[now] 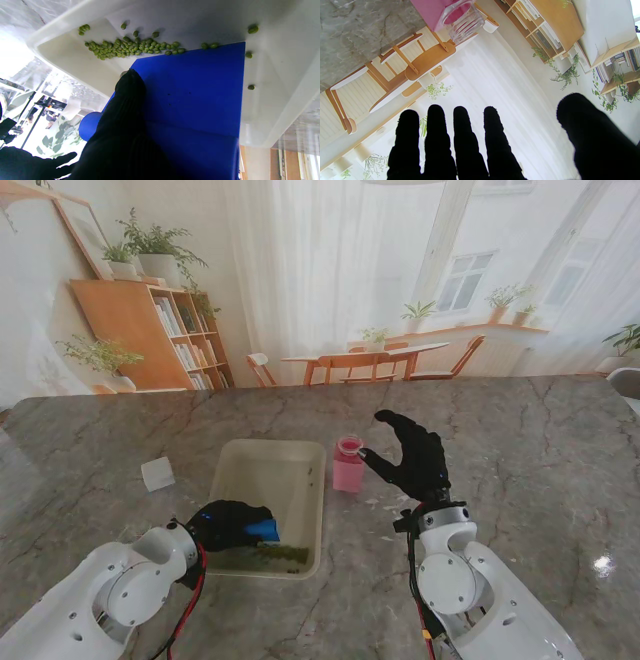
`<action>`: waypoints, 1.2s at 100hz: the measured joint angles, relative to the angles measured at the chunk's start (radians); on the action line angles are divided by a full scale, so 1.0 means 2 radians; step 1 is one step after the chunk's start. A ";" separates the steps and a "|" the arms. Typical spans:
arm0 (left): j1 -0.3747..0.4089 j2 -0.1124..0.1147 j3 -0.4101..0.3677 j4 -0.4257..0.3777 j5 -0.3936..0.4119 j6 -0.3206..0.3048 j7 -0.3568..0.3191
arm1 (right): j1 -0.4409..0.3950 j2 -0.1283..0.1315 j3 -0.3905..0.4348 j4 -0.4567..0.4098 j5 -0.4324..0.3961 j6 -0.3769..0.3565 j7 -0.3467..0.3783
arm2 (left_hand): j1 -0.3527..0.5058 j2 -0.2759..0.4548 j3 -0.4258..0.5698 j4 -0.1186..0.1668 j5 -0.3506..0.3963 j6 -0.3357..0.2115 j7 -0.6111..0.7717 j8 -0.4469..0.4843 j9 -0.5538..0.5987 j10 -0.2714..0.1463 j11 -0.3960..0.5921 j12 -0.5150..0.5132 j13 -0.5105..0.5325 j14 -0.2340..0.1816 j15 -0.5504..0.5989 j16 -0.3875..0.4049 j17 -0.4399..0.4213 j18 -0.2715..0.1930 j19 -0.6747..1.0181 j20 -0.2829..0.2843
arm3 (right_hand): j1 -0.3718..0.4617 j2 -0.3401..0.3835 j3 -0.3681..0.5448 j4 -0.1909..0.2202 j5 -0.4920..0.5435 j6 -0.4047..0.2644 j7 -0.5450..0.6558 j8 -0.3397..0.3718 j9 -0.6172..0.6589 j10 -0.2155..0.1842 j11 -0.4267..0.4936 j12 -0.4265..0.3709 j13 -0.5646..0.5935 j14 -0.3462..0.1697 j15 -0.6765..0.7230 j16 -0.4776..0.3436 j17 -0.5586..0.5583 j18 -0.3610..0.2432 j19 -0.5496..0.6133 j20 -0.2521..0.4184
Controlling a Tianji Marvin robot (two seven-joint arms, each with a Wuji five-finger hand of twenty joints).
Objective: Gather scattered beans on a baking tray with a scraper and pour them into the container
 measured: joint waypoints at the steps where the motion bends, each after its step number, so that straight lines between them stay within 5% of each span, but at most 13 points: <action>1: 0.001 0.000 0.000 -0.001 0.000 0.000 -0.001 | 0.000 0.000 0.000 0.000 0.000 0.000 0.000 | 0.000 0.000 0.000 0.000 0.001 0.000 0.000 0.000 0.000 0.000 0.000 0.000 0.000 0.000 0.000 0.000 0.000 0.000 0.001 0.000 | 0.000 0.000 0.000 0.000 0.000 0.000 0.000 0.000 0.000 0.000 0.000 0.000 0.000 0.000 0.000 0.000 0.000 0.000 0.000 0.000; 59: 0.026 0.001 -0.006 -0.026 -0.007 0.012 -0.011 | -0.003 -0.001 0.002 -0.004 0.001 0.000 -0.002 | 0.000 -0.015 0.013 0.000 0.022 0.005 -0.005 0.000 0.021 0.004 0.000 0.008 0.016 0.004 0.019 0.014 0.013 0.000 0.030 0.013 | 0.000 0.000 0.000 0.000 0.000 0.000 0.000 0.000 0.000 0.000 0.000 0.000 0.000 0.000 0.000 0.000 0.000 0.000 0.000 0.000; 79: 0.020 -0.003 0.002 0.006 0.057 -0.011 0.083 | -0.002 -0.001 0.001 -0.004 0.002 0.000 -0.001 | -0.003 -0.016 0.012 0.000 0.021 0.012 -0.005 0.001 0.022 0.004 0.009 0.008 0.027 0.004 0.039 0.018 0.026 -0.002 0.054 0.018 | 0.000 0.000 0.000 0.000 0.000 0.000 0.000 0.000 0.000 0.000 0.000 0.000 0.000 0.000 0.000 0.000 0.000 0.000 0.000 0.000; 120: -0.064 -0.010 0.046 0.035 0.057 0.020 0.111 | -0.001 -0.001 0.001 -0.004 0.004 0.000 0.000 | -0.003 -0.016 0.011 0.000 0.021 0.012 -0.005 0.006 0.022 0.004 0.013 0.008 0.027 0.003 0.039 0.018 0.026 -0.005 0.054 0.018 | 0.000 0.000 0.000 0.000 0.000 0.000 0.000 0.000 0.000 0.000 0.000 0.000 0.000 0.000 0.000 0.000 0.000 0.000 0.000 0.000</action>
